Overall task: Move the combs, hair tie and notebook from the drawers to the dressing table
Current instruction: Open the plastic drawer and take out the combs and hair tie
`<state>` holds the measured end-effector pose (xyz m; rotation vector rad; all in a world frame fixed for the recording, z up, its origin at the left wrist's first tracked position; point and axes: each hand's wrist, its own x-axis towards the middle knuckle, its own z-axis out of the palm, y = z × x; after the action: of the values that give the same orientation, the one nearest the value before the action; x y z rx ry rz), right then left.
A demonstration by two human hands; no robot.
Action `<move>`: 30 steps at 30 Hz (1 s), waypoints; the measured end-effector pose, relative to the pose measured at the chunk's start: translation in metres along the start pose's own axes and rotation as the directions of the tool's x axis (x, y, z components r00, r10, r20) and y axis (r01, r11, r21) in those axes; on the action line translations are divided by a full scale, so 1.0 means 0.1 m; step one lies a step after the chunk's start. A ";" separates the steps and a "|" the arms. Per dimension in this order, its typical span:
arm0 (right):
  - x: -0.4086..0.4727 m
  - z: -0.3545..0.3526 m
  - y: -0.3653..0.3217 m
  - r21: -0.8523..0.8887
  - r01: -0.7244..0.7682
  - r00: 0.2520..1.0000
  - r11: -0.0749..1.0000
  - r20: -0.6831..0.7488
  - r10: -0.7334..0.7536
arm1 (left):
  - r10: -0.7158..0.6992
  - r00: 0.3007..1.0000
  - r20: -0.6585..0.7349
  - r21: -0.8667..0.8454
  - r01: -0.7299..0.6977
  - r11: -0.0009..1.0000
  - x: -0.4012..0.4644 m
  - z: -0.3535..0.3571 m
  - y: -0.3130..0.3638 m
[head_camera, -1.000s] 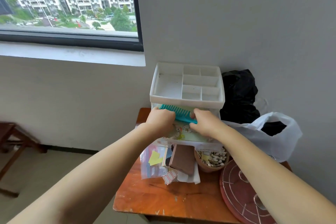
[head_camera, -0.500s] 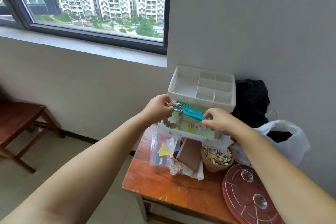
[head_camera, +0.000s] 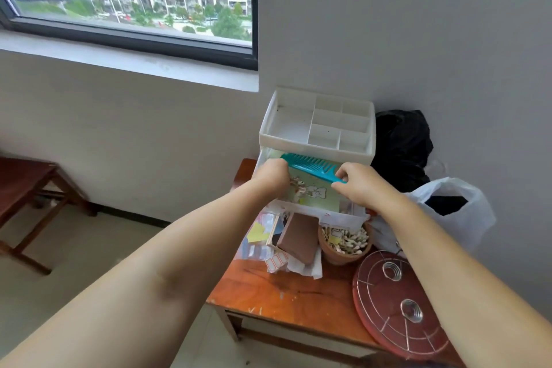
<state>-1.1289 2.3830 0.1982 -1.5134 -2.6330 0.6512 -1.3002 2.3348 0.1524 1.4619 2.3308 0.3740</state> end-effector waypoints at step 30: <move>-0.10 0.20 0.13 0.029 0.054 0.998 0.998 0.009 -0.055 | -0.047 0.985 -0.168 0.080 0.061 0.995 -0.22 0.54 -0.04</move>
<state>-1.1177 2.3740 0.1768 -1.4290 -2.6490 0.6910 -1.2708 2.3148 0.1060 1.4532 2.5407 0.3998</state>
